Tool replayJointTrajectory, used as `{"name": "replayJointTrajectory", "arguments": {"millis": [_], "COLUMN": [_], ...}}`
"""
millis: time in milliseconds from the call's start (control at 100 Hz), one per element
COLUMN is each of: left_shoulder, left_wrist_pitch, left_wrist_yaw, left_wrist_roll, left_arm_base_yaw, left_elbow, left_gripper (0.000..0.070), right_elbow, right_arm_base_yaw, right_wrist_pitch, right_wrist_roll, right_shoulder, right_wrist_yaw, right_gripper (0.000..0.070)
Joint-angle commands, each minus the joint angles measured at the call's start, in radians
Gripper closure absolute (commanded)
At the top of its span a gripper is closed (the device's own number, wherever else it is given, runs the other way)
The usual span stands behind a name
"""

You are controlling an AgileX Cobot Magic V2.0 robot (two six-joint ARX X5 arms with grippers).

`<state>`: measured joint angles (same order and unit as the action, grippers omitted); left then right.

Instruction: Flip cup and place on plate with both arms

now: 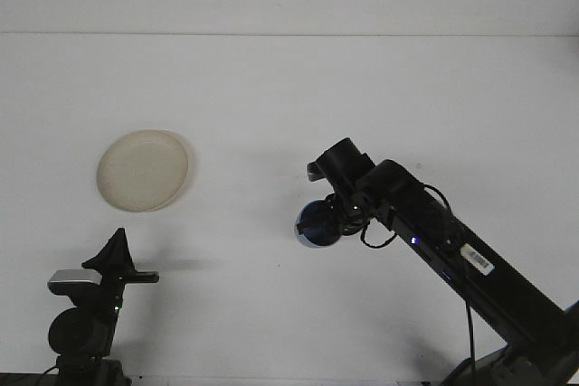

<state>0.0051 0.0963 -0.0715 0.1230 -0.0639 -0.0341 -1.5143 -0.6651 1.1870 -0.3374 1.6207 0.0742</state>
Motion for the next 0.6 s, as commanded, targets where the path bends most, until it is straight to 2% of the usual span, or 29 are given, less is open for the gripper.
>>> {"name": "replayJointTrajectory", "arguments": {"millis": [0,590], "left_shoulder": [-0.002,-0.002], "left_wrist_pitch": [0.010,0.010], "left_wrist_yaw": [0.005,0.005], "left_wrist_roll": [0.005,0.005], "left_arm_base_yaw": [-0.002,-0.002], "left_elbow": [0.019,0.019], "left_gripper": [0.0689,0.0689], "right_elbow": [-0.024,-0.024], "right_arm_base_yaw": [-0.019,-0.063], "right_wrist_pitch": [0.009,0.009], "right_wrist_roll": [0.024,0.051], "right_shoulder": [0.040,0.195], "right_wrist_yaw": [0.005,0.002], "right_gripper": [0.0699,0.0699]}}
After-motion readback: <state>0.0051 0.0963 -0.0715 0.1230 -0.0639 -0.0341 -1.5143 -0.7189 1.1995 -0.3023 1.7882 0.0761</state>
